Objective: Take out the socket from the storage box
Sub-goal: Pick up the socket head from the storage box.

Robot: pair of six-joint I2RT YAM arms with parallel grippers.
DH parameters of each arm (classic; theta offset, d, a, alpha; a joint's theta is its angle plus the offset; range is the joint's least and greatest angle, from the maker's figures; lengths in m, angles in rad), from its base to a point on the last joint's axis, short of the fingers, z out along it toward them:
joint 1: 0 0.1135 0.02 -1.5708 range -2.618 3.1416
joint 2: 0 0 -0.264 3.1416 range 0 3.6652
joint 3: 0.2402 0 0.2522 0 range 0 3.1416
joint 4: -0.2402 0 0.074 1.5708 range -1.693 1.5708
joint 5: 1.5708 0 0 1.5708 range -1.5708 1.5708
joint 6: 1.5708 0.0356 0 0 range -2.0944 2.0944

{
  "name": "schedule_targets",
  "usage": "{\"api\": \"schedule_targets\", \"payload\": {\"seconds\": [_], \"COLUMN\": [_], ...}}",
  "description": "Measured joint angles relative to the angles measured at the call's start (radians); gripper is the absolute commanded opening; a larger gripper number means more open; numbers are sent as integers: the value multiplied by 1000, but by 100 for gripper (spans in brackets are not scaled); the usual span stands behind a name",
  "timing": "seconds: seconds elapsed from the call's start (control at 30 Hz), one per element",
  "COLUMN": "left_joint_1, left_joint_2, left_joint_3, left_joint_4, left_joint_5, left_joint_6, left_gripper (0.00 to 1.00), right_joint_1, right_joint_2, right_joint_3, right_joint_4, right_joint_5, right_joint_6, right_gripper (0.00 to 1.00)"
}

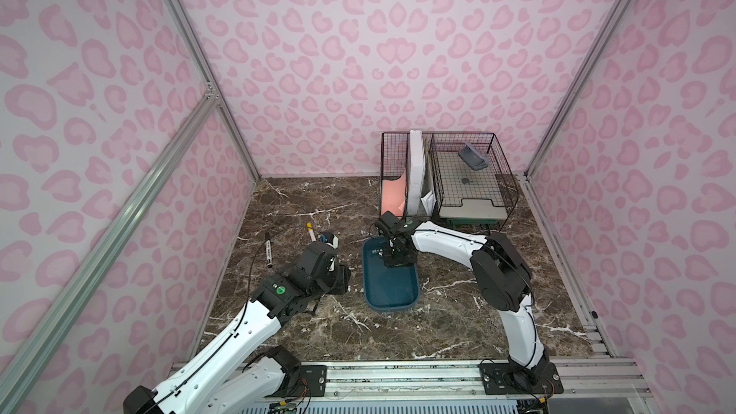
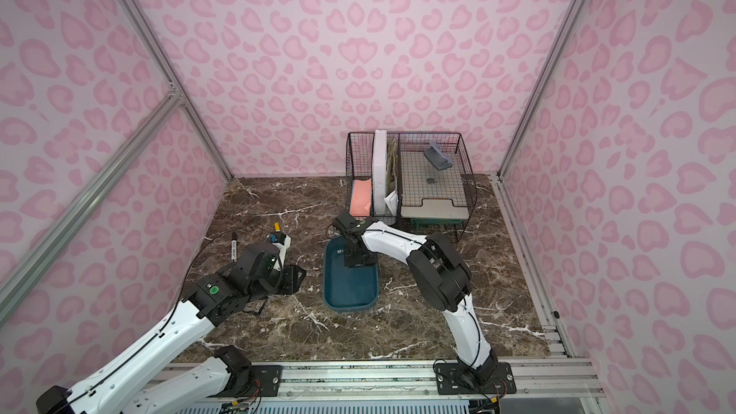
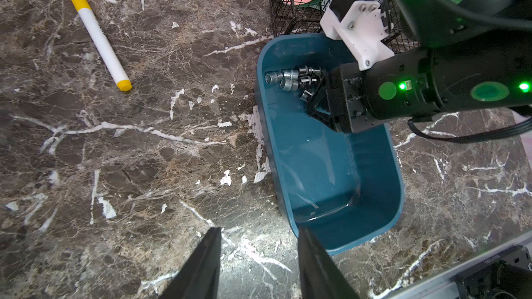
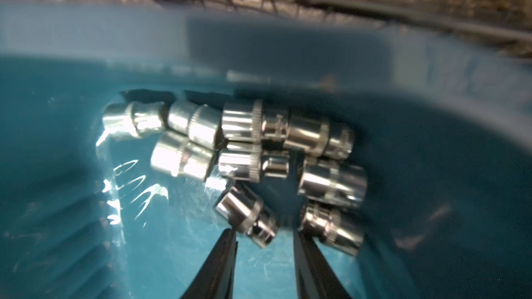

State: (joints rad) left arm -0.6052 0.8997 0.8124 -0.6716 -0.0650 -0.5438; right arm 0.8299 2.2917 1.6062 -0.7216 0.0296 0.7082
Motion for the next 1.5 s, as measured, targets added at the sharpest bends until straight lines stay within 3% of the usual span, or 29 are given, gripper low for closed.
{"api": "schedule_targets", "payload": {"seconds": [0.47,1.1,1.37,1.5], "left_joint_1": [0,1,1,1], "left_joint_2": [-3,8,5,5], "left_joint_3": [-4,-4,-4,-3], "left_joint_4": [0,1,1,1], "left_joint_5": [-1,-3,-4,-5], "left_joint_6": [0,1,1,1], "left_gripper": [48,48,48,48], "right_joint_1": [8,2,4,7], "right_joint_2": [29,64,68,58], "right_joint_3": [86,93,86,85], "right_joint_4": [7,-6,1,-2], "right_joint_5": [67,62,80,85], "right_joint_6": [-105,-91,-92,-106], "right_gripper": [47,47,30,28]}}
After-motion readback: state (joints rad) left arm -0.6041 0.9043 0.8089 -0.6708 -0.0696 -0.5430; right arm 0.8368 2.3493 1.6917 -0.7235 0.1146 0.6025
